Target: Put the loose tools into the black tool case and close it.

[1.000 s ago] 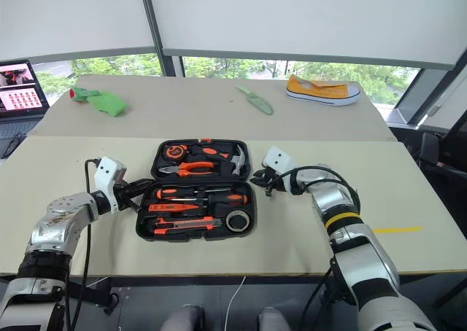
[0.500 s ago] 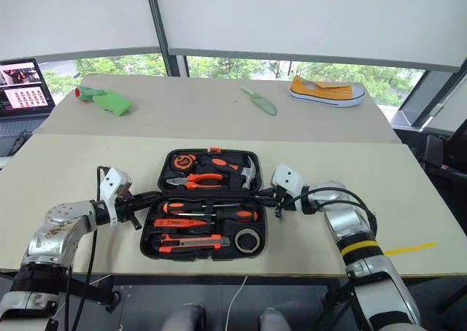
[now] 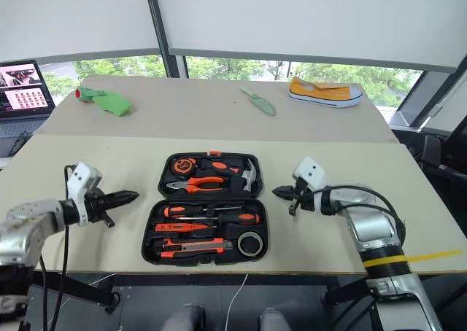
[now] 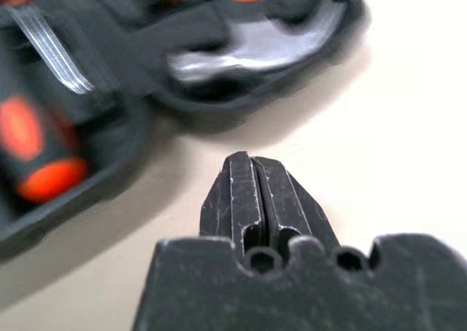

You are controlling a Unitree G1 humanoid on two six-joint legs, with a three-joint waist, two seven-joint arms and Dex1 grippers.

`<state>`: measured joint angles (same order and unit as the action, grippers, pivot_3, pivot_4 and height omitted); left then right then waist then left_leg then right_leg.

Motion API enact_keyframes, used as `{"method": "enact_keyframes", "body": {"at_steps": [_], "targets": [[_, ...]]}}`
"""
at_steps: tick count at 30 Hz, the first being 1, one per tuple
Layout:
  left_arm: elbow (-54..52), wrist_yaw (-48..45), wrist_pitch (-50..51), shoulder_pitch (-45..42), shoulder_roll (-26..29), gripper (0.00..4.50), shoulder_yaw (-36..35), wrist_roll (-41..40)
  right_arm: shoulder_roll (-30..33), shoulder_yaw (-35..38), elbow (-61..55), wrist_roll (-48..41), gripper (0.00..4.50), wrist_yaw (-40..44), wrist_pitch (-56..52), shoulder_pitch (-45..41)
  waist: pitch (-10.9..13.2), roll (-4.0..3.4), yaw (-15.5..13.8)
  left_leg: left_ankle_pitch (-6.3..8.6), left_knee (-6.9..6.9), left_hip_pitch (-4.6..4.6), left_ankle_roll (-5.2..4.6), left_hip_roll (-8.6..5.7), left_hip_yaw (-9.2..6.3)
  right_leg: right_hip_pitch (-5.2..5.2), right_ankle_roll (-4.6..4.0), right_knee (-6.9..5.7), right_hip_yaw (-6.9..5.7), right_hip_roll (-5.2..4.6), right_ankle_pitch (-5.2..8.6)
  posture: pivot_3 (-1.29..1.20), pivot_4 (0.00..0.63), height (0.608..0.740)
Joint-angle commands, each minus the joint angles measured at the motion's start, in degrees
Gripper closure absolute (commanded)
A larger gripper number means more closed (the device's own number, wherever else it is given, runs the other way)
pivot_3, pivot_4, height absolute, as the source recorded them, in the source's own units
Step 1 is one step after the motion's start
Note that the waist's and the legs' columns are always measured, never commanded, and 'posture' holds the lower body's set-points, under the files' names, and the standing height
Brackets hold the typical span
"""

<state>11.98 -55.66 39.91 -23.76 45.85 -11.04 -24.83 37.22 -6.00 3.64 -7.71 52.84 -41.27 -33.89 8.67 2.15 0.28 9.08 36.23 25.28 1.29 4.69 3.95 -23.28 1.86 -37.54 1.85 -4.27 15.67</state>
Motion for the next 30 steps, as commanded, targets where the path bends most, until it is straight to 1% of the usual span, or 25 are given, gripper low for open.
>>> {"method": "enact_keyframes", "body": {"at_steps": [1, 4, 5, 7, 8, 9, 13, 17, 20, 21, 22, 23, 24, 25, 26, 30], "targets": [[-1.6, 1.5, 10.2, -6.5, 0.1, 2.79, 2.2, -2.0, 0.5, 0.4, -2.8, -4.7, 3.73, 0.2, -17.6, -7.7, 0.0, 0.02, 0.1, 0.00, 0.02, 0.00, 0.00, 0.01, 0.00, 0.00, -0.01, -0.03, 0.00, 0.02, 0.00, 0.00, 0.150, 0.740], [-0.2, 3.4, 16.2, -10.4, -0.1, 1.71, 4.5, -1.6, 0.0, -1.4, -0.5, -5.7, 2.67, -1.0, -25.7, -12.7, 0.0, 0.03, 0.4, 0.00, 0.01, -0.01, -0.01, 0.01, -0.05, -0.04, -0.03, -0.11, 0.01, 0.08, 0.01, 0.00, 0.150, 0.740], [0.4, 3.4, 19.3, -12.2, -0.1, 1.42, 5.8, -1.7, -1.3, -1.4, 1.4, -6.5, 2.38, -1.4, -28.1, -15.0, 0.0, 0.04, 0.5, 0.00, 0.00, -0.01, -0.01, 0.01, -0.06, -0.04, -0.04, -0.12, 0.02, 0.09, 0.01, 0.00, 0.150, 0.740], [1.7, 3.8, 22.7, -14.8, -0.5, 0.70, 7.8, -1.5, -3.8, -1.3, 5.2, -7.4, 1.59, -2.6, -30.8, -18.9, 0.0, 0.05, 0.7, 0.00, -0.01, -0.01, -0.01, 0.02, -0.07, -0.07, -0.05, -0.13, 0.05, 0.13, 0.02, 0.00, 0.150, 0.740], [2.2, 4.0, 23.5, -15.7, -0.7, 0.69, 8.7, -1.1, -4.8, -1.3, 7.2, -7.3, 1.34, -3.4, -31.4, -20.4, 0.0, 0.05, 0.8, 0.00, -0.01, 0.00, -0.01, 0.02, -0.07, -0.11, -0.05, -0.13, 0.08, 0.15, 0.02, 0.00, 0.150, 0.740], [2.6, 4.1, 23.4, -16.3, -0.8, 0.69, 9.6, -0.5, -5.5, -1.7, 9.0, -7.0, 0.99, -4.1, -31.5, -21.5, 0.0, 0.05, 0.8, 0.00, -0.04, 0.01, -0.01, 0.02, -0.07, -0.15, -0.05, -0.16, 0.13, 0.18, 0.02, 0.00, 0.150, 0.740], [4.9, 5.7, 22.2, -18.6, -2.2, 0.69, 11.4, 1.1, -8.2, -3.0, 15.3, -5.8, 0.99, -6.5, -29.9, -24.0, 0.0, 0.06, 0.6, -0.01, -0.10, 0.19, -0.01, 0.01, -0.07, -0.36, -0.05, -0.18, 0.18, 0.19, 0.02, 0.00, 0.150, 0.740], [6.8, 6.5, 20.9, -19.7, -3.0, 0.69, 11.6, 2.3, -10.2, -3.1, 19.0, -5.9, 0.99, -7.9, -29.2, -25.4, 0.0, 0.06, 0.5, -0.02, 0.12, 0.90, -0.03, 0.01, -0.08, -1.09, -0.06, -0.49, 0.23, 0.21, 0.02, 0.00, 0.150, 0.740], [8.0, 7.1, 20.2, -20.0, -3.3, 0.69, 11.2, 2.9, -11.5, -3.9, 21.5, -5.8, 0.99, -8.4, -28.9, -25.7, 0.0, 0.06, 0.5, -0.02, 0.18, 0.93, -0.03, 0.00, -0.09, -1.08, -0.05, -0.50, 0.22, 0.20, 0.02, 0.00, 0.150, 0.740], [8.2, 7.2, 20.1, -20.0, -3.5, 0.69, 11.0, 2.9, -11.9, -4.0, 22.4, -5.7, 1.23, -8.7, -28.7, -25.8, 0.0, 0.06, 0.5, -0.02, 0.21, 0.93, -0.03, 0.00, -0.09, -1.07, -0.05, -0.51, 0.22, 0.21, 0.02, 0.00, 0.150, 0.740], [8.7, 7.5, 20.0, -20.2, -3.7, 0.94, 10.7, 2.9, -12.6, -3.9, 23.6, -5.5, 1.51, -9.3, -28.3, -26.0, 0.0, 0.06, 0.5, -0.02, 0.24, 0.92, -0.03, 0.01, -0.09, -1.06, -0.05, -0.53, 0.22, 0.21, 0.02, 0.00, 0.150, 0.740], [9.1, 7.9, 20.1, -20.4, -3.9, 1.20, 10.4, 2.9, -13.5, -3.0, 25.1, -5.4, 1.69, -10.5, -28.1, -26.3, 0.0, 0.06, 0.5, -0.02, 0.26, 0.92, -0.03, 0.01, -0.10, -1.05, -0.05, -0.54, 0.22, 0.21, 0.02, 0.00, 0.150, 0.740], [9.4, 8.2, 20.0, -20.5, -4.2, 1.50, 10.3, 3.0, -14.0, -2.5, 26.3, -5.2, 2.07, -11.4, -27.9, -26.7, 0.0, 0.06, 0.5, -0.02, 0.28, 0.90, -0.03, 0.01, -0.10, -1.04, -0.05, -0.57, 0.22, 0.21, 0.02, 0.00, 0.150, 0.740], [9.6, 8.3, 19.9, -20.6, -4.3, 1.77, 10.2, 3.0, -14.3, -2.3, 27.0, -5.1, 2.34, -12.0, -27.7, -26.9, 0.0, 0.06, 0.5, -0.02, 0.32, 0.89, -0.03, 0.02, -0.11, -1.02, -0.05, -0.58, 0.22, 0.23, 0.01, 0.00, 0.150, 0.740], [9.7, 8.5, 19.9, -20.6, -4.5, 2.24, 10.1, 3.0, -14.7, -1.6, 28.1, -5.2, 2.73, -12.9, -27.7, -27.2, 0.0, 0.06, 0.5, -0.03, 0.33, 0.89, -0.04, 0.03, -0.12, -1.01, -0.06, -0.59, 0.22, 0.24, 0.00, 0.00, 0.150, 0.740], [10.2, 9.3, 18.7, -19.9, -6.6, 3.77, 8.8, 2.3, -16.9, 5.5, 33.0, -7.1, 4.14, -17.6, -30.4, -29.0, 0.0, 0.06, 0.6, -0.05, 0.40, 0.87, -0.05, 0.03, -0.13, -0.93, -0.04, -0.60, 0.22, 0.25, -0.05, 0.00, 0.150, 0.740]]}}
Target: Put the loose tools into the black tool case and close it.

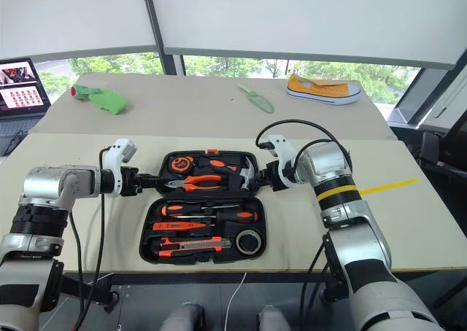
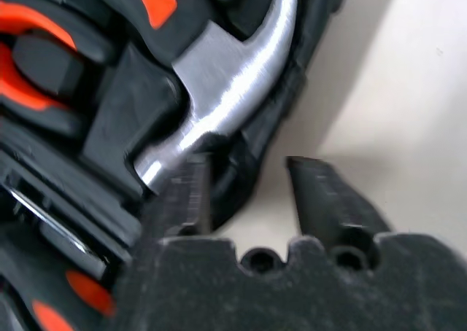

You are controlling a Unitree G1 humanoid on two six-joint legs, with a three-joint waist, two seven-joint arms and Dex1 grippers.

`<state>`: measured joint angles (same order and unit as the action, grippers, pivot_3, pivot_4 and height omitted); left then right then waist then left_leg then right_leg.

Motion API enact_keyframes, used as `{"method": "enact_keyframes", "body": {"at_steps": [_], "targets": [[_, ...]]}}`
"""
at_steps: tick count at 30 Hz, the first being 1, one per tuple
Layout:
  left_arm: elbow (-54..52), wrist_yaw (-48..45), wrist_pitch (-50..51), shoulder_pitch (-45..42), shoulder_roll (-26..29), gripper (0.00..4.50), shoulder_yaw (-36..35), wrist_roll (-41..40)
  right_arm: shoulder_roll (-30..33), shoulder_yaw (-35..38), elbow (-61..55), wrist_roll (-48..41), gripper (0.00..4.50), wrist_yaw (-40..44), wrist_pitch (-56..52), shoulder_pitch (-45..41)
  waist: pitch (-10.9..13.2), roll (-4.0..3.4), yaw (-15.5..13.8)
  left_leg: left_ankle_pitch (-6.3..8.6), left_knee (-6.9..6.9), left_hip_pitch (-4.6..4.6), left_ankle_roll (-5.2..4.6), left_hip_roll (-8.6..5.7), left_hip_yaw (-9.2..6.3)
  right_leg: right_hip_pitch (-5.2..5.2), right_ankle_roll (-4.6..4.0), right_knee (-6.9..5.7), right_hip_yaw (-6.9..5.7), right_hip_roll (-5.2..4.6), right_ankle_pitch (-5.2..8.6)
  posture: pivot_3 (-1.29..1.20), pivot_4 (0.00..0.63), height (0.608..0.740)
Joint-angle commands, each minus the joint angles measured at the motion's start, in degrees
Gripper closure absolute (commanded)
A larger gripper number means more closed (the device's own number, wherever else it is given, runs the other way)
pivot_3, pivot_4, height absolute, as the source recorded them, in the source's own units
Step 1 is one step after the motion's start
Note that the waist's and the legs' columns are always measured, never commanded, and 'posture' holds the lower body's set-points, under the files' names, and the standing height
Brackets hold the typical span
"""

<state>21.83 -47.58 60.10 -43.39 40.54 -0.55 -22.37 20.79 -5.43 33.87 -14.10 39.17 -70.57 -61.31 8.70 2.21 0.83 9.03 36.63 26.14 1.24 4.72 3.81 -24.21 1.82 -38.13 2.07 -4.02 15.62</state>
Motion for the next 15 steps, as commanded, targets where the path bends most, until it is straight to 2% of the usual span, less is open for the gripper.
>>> {"method": "enact_keyframes", "body": {"at_steps": [1, 2, 6, 8, 12, 15], "targets": [[0.5, 1.4, -2.1, 0.0, -1.9, 4.05, -2.2, -0.2, -0.7, 5.7, 3.2, -0.7, 4.38, -4.7, -1.1, -1.6, 0.0, 0.00, -0.1, -0.03, 0.00, -0.02, -0.03, 0.00, 0.00, 0.03, 0.00, 0.00, 0.00, -0.01, -0.03, 0.00, 0.150, 0.740], [0.6, 1.6, -2.5, 0.2, -2.3, 4.40, -2.6, -0.2, -0.8, 6.1, 3.5, -0.6, 4.50, -5.3, -1.1, -1.7, 0.0, 0.00, -0.1, -0.09, 0.00, -0.04, -0.07, 0.00, 0.00, 0.05, 0.00, 0.00, -0.01, 0.00, -0.09, 0.00, 0.150, 0.740], [-0.4, 2.4, -6.6, 2.0, -5.0, 4.46, -8.1, -2.4, -1.7, 9.5, 1.5, -1.8, 4.50, -6.5, 1.9, -0.2, 0.0, 0.00, -0.1, -0.30, 0.00, -0.07, -0.12, 0.00, -0.01, 0.07, 0.00, 0.02, -0.01, -0.01, -0.34, 0.00, 0.150, 0.740], [-1.5, 2.5, -10.6, 3.3, -6.0, 4.46, -10.8, -2.9, -2.0, 10.3, -3.1, -2.5, 4.50, -5.2, 8.1, 2.0, 0.0, 0.00, -0.1, -0.39, 0.00, -0.06, -0.12, 0.00, -0.01, 0.07, 0.01, 0.04, -0.02, -0.01, -0.43, 0.00, 0.150, 0.740], [-4.2, 1.5, -26.2, 7.5, -7.5, 4.46, -14.6, -2.1, -1.1, 9.4, -14.2, -2.0, 4.50, -1.2, 26.1, 8.6, 0.1, -0.02, -0.1, -0.47, 0.00, 0.10, -0.12, 0.00, -0.02, -0.06, 0.05, 0.07, 0.00, 0.00, -0.50, 0.00, 0.150, 0.740], [-7.0, 0.9, -40.8, 12.9, -8.2, 4.46, -16.1, -0.1, 3.7, 4.3, -21.0, 5.4, 4.50, 2.5, 50.9, 17.4, 0.1, -0.04, -0.1, -0.46, -0.01, 0.28, -0.11, -0.01, -0.02, -0.18, 0.07, 0.12, 0.00, -0.01, -0.51, 0.00, 0.150, 0.740]]}}
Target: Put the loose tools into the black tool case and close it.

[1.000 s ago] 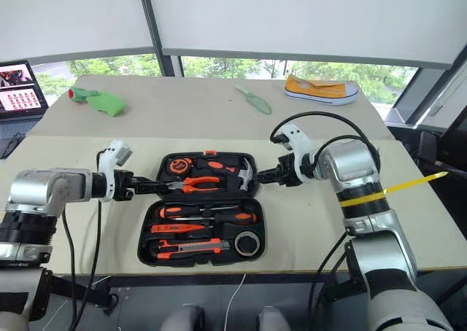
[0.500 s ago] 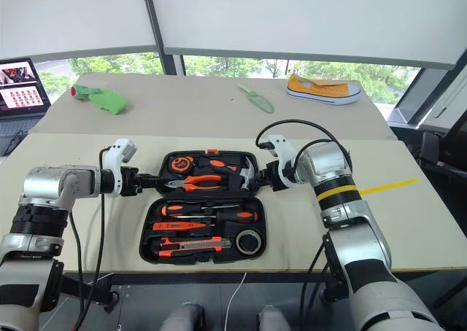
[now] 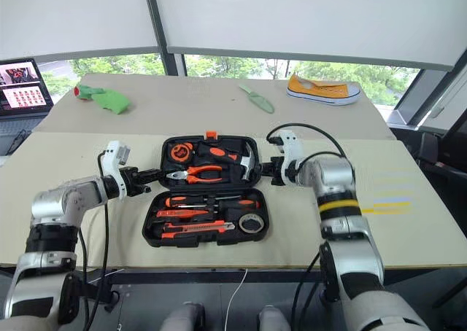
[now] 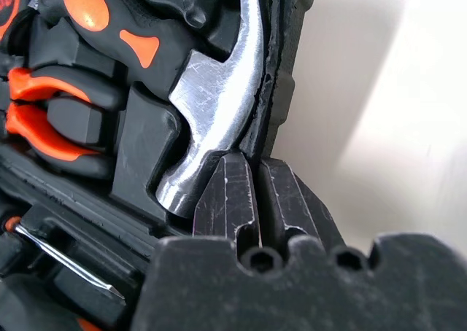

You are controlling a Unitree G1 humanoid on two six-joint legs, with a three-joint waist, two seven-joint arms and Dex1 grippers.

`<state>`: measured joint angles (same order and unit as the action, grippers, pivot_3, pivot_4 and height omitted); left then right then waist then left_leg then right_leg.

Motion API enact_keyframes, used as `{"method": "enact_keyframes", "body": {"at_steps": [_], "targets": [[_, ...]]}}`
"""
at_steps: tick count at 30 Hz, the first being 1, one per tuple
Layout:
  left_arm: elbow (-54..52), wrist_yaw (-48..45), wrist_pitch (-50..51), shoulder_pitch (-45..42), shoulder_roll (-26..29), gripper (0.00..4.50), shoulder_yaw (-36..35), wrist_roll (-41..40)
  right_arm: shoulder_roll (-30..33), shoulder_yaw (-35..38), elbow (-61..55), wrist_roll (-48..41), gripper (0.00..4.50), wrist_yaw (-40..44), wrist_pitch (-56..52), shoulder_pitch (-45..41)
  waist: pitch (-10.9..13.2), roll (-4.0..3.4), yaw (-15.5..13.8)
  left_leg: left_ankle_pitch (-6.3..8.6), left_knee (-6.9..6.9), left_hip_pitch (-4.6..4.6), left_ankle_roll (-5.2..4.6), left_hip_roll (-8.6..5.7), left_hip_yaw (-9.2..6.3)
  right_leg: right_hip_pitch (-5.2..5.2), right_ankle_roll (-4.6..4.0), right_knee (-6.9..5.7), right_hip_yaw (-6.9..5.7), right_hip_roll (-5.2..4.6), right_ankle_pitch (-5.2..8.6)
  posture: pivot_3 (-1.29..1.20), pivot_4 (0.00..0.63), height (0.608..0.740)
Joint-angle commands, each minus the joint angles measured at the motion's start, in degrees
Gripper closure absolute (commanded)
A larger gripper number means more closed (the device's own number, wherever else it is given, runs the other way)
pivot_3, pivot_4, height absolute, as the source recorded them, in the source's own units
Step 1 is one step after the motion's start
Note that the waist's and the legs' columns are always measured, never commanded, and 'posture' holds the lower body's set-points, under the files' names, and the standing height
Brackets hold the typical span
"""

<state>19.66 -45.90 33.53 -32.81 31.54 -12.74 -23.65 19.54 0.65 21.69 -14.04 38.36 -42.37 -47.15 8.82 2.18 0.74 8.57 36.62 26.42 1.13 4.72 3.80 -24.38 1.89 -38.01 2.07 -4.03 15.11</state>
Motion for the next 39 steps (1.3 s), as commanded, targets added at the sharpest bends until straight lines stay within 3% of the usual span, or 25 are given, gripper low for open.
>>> {"method": "enact_keyframes", "body": {"at_steps": [1, 6, 10, 13, 17, 20, 21, 23, 25, 28, 33, 35, 39], "targets": [[-5.6, -1.4, -19.1, 4.6, 0.5, 4.46, -3.9, 2.0, 6.8, -3.2, -9.1, 8.4, 4.50, 3.4, 31.4, 6.1, 0.0, -0.02, 0.0, 0.01, -0.05, 0.02, 0.01, -0.02, 0.01, -0.01, 0.01, 0.06, 0.01, -0.02, 0.01, 0.00, 0.150, 0.740], [-5.9, -2.3, -39.7, 13.0, 0.4, 4.46, -3.8, 6.0, 11.3, -5.7, -3.6, 16.0, 4.50, 0.0, 60.3, 14.8, 0.0, -0.01, -0.1, 0.02, -0.42, 0.03, 0.02, -0.09, 0.07, -0.01, 0.04, 0.48, 0.00, -0.12, 0.00, 0.00, 0.150, 0.740], [-5.5, -6.1, -48.2, 19.3, 1.9, 4.46, -2.3, 7.1, 14.3, -8.8, 3.8, 20.6, 4.50, -0.9, 78.1, 18.9, 0.0, -0.02, 0.2, 0.02, -0.43, -0.15, 0.02, -0.08, 0.14, 0.09, 0.03, 0.47, 0.05, -0.13, 0.00, 0.00, 0.150, 0.740], [-4.2, -7.7, -55.2, 24.1, 3.8, 3.44, -1.3, 9.7, 16.0, -10.3, 7.6, 23.8, 3.44, -3.0, 86.8, 20.5, 0.0, -0.01, 0.3, 0.02, -0.54, -0.58, 0.02, -0.08, 0.25, 0.41, 0.03, 0.50, 0.16, -0.14, 0.02, 0.00, 0.150, 0.740], [-2.3, -8.0, -56.6, 29.0, 5.6, 2.00, -3.4, 7.7, 18.3, -10.4, 10.2, 28.6, 2.11, -7.4, 93.9, 22.1, 0.0, -0.01, 0.3, 0.01, -0.67, -0.93, 0.02, -0.07, 0.52, 0.51, -0.01, 0.48, 0.33, -0.23, 0.05, 0.00, 0.150, 0.740], [0.1, -6.4, -54.1, 29.5, 7.1, 0.80, -5.7, 6.8, 20.3, -8.7, 9.5, 26.8, 1.01, -7.2, 92.9, 23.8, 0.0, 0.00, 0.3, -0.05, -0.63, -0.93, 0.01, -0.01, 0.60, 0.45, -0.04, 0.41, 0.35, -0.21, 0.03, 0.00, 0.150, 0.740], [1.2, -6.0, -53.0, 29.0, 7.7, 0.54, -6.1, 6.7, 20.7, -8.1, 8.4, 23.5, 1.01, -5.1, 90.3, 25.0, 0.0, 0.00, 0.2, -0.08, -0.62, -0.95, 0.00, -0.01, 0.60, 0.46, -0.04, 0.39, 0.34, -0.21, 0.02, 0.00, 0.150, 0.740], [2.7, -5.9, -50.7, 26.9, 8.4, 0.68, -6.1, 5.9, 21.6, -7.2, 3.5, 13.9, 1.17, 1.1, 82.4, 28.4, 0.0, 0.00, 0.0, -0.11, -0.62, -1.05, -0.01, 0.01, 0.62, 0.60, -0.03, 0.39, 0.34, -0.23, 0.00, 0.00, 0.150, 0.740], [3.6, -6.7, -47.2, 23.2, 8.8, 1.07, -4.8, 5.4, 24.0, -7.0, -6.0, 2.9, 1.67, 9.1, 71.5, 34.1, 0.0, 0.01, -0.5, -0.11, -0.63, -1.26, -0.02, 0.01, 0.63, 0.95, 0.01, 0.45, 0.26, -0.30, 0.04, 0.00, 0.150, 0.740], [4.2, -7.9, -42.5, 16.9, 9.0, 2.20, -1.6, 6.3, 27.6, -6.3, -19.2, -6.6, 2.73, 14.3, 57.5, 41.1, 0.0, 0.02, -1.0, -0.11, -0.63, -1.37, -0.02, 0.03, 0.72, 1.22, 0.06, 0.54, 0.21, -0.38, 0.08, 0.00, 0.150, 0.740], [14.7, -10.6, -40.3, 1.3, 7.3, 3.99, 7.0, 12.7, 30.0, -12.7, -37.7, -8.7, 4.47, 17.7, 42.3, 46.9, 0.0, 0.13, -1.3, -0.10, -0.56, -1.38, -0.01, 0.06, 0.77, 1.21, 0.06, 0.57, 0.22, -0.33, 0.07, 0.00, 0.150, 0.740], [18.9, -11.9, -41.0, -1.9, 7.3, 4.43, 9.3, 14.9, 29.1, -14.6, -41.0, -7.9, 4.50, 17.7, 38.8, 46.3, -0.1, 0.22, -1.0, -0.10, -0.56, -1.38, -0.01, 0.10, 0.68, 1.16, 0.08, 0.58, 0.21, -0.18, 0.08, 0.00, 0.150, 0.740], [26.1, -14.8, -42.6, -7.2, 6.6, 4.43, 11.8, 16.9, 24.0, -18.1, -41.5, -4.0, 4.50, 15.4, 34.7, 42.1, -0.1, 0.27, 0.2, -0.10, -0.61, -1.34, -0.03, 0.08, 0.68, 1.11, 0.16, 0.69, 0.29, -0.15, 0.11, 0.00, 0.150, 0.740]]}}
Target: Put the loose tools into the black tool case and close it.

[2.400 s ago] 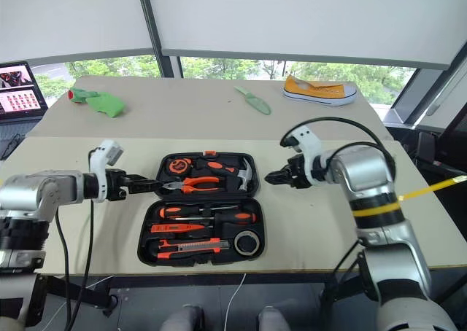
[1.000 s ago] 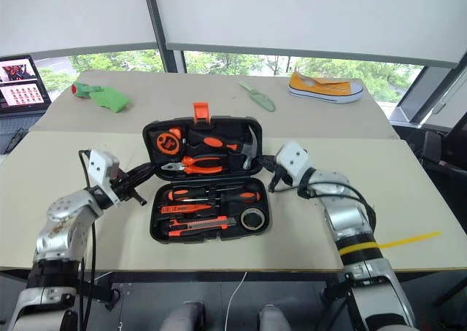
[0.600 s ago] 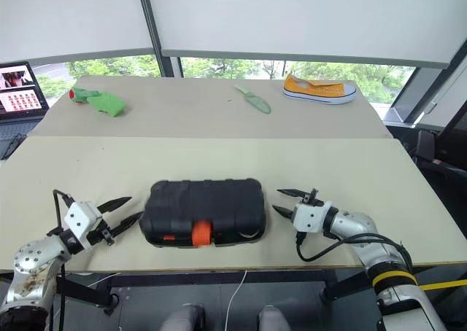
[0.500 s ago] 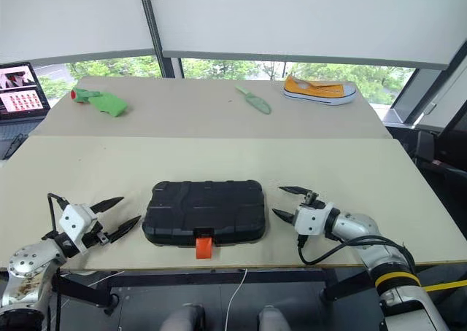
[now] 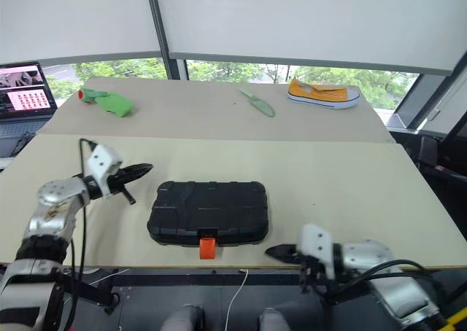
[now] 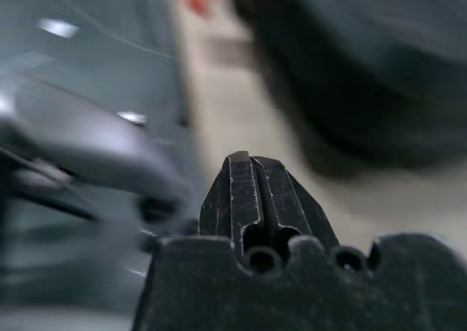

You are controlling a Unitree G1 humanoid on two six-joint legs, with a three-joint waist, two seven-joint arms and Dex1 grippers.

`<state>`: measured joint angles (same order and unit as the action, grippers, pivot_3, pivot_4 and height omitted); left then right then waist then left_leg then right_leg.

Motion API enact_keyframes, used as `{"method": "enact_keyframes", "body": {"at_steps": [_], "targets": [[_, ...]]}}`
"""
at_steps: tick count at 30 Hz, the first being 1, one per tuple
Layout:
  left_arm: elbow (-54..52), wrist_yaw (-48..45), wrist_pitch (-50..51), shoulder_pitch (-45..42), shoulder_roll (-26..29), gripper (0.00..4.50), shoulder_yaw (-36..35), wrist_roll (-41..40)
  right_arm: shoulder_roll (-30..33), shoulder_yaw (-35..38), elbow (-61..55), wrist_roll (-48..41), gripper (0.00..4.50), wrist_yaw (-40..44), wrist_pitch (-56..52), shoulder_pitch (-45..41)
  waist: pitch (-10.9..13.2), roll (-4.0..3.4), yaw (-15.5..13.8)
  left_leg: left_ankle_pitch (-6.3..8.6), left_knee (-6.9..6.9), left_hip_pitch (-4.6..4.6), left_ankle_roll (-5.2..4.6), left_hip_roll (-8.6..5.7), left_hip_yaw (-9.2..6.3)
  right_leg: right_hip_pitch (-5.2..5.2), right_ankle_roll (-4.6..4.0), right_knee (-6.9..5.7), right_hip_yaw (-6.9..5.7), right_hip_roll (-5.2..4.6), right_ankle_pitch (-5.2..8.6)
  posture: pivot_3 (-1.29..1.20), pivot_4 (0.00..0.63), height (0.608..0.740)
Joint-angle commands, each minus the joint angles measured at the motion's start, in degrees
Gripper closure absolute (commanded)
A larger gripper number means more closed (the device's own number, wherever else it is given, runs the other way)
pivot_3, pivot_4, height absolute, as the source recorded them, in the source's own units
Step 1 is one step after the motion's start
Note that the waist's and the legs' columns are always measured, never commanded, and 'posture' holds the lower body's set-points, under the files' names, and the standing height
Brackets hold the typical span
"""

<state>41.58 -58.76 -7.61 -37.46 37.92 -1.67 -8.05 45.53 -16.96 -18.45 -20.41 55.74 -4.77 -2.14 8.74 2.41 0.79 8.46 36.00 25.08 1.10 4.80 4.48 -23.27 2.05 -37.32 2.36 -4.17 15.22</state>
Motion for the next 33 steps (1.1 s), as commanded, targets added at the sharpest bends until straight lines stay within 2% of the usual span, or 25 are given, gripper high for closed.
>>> {"method": "enact_keyframes", "body": {"at_steps": [1, 6, 11, 13, 17, 22, 25, 28, 31, 33], "targets": [[5.4, -3.3, -1.7, -3.3, 0.1, 4.43, 1.5, 1.8, -3.5, -1.5, 0.0, 4.6, 4.50, -2.7, -2.9, -4.5, 0.0, 0.08, 0.2, 0.00, -0.01, 0.02, -0.01, 0.01, -0.01, 0.00, -0.03, 0.05, 0.00, 0.04, -0.02, 0.00, 0.150, 0.740], [7.1, -9.2, -1.7, -3.0, -0.1, 4.43, 3.0, 1.7, -9.4, -1.3, 7.4, 11.6, 4.50, -8.2, -2.1, -10.6, 0.0, 0.18, -0.1, 0.00, -0.02, 0.22, -0.01, 0.04, -0.08, -0.13, -0.10, 0.11, -0.04, 0.10, -0.08, 0.00, 0.150, 0.740], [-1.0, -14.8, 3.6, 2.5, -0.2, 4.43, 0.3, -4.1, -11.4, 1.6, 18.1, 15.7, 4.50, -11.2, 3.0, -15.8, 0.0, 0.18, -0.1, 0.00, 0.05, 0.25, -0.01, 0.01, -0.02, -0.12, -0.04, 0.12, -0.04, 0.01, -0.16, 0.00, 0.150, 0.740], [-5.3, -14.0, 5.8, 5.7, 0.1, 4.43, -0.9, -5.4, -11.9, 2.3, 22.3, 16.5, 4.50, -11.3, 5.4, -17.8, 0.0, 0.18, -0.1, 0.00, 0.06, 0.25, -0.01, 0.01, 0.00, -0.11, -0.04, 0.12, -0.03, -0.02, -0.16, 0.00, 0.150, 0.740], [-12.5, -8.1, 11.3, 9.7, 0.4, 4.43, -6.6, -9.6, -13.0, 4.4, 30.1, 16.3, 4.50, -10.6, 10.7, -21.0, 0.1, 0.18, -0.1, -0.01, 0.04, 0.26, -0.01, 0.01, -0.01, -0.11, -0.04, 0.12, -0.04, -0.01, -0.16, 0.00, 0.150, 0.740], [-28.2, -12.3, 21.8, 12.8, 3.4, 4.43, -11.0, -20.3, -12.8, 8.7, 29.1, 8.7, 4.50, -3.4, 15.4, -17.5, 0.1, 0.21, -0.1, -0.01, -0.01, 0.26, -0.02, 0.03, -0.03, -0.11, -0.04, 0.13, -0.03, 0.01, -0.16, 0.00, 0.150, 0.740], [-37.4, -11.8, 28.0, 11.9, 2.8, 4.43, -7.1, -22.4, -11.8, 10.5, 23.8, 4.5, 4.50, 0.2, 14.6, -13.0, 0.1, 0.20, -0.7, 0.00, -0.02, 0.19, -0.02, 0.00, -0.06, 0.05, -0.01, 0.17, -0.08, -0.04, -0.14, 0.00, 0.150, 0.740], [-42.2, -8.9, 31.0, 9.2, -0.8, 4.43, -1.1, -20.8, -11.5, 11.2, 17.4, 1.3, 4.50, 1.1, 10.4, -9.4, 0.1, 0.19, -1.0, 0.00, 0.01, 0.16, -0.02, -0.04, -0.05, 0.10, 0.01, 0.18, -0.06, -0.06, -0.13, 0.00, 0.150, 0.740], [-40.9, -6.6, 30.5, 7.2, -4.0, 4.43, 6.1, -14.8, -12.5, 9.8, 13.0, 1.3, 4.50, 0.4, 7.9, -8.3, 0.1, 0.19, -1.0, 0.00, 0.11, 0.15, -0.02, -0.03, -0.06, 0.12, 0.05, 0.17, -0.05, -0.02, -0.18, 0.00, 0.150, 0.740], [-37.8, -3.6, 30.8, 6.4, -4.9, 4.43, 12.2, -8.0, -14.2, 8.3, 12.5, 3.0, 4.50, -1.1, 6.9, -8.7, 0.1, 0.18, -0.5, 0.00, 0.15, 0.14, -0.02, -0.02, -0.06, 0.09, 0.08, 0.17, 0.00, 0.03, -0.21, 0.00, 0.150, 0.740]]}}
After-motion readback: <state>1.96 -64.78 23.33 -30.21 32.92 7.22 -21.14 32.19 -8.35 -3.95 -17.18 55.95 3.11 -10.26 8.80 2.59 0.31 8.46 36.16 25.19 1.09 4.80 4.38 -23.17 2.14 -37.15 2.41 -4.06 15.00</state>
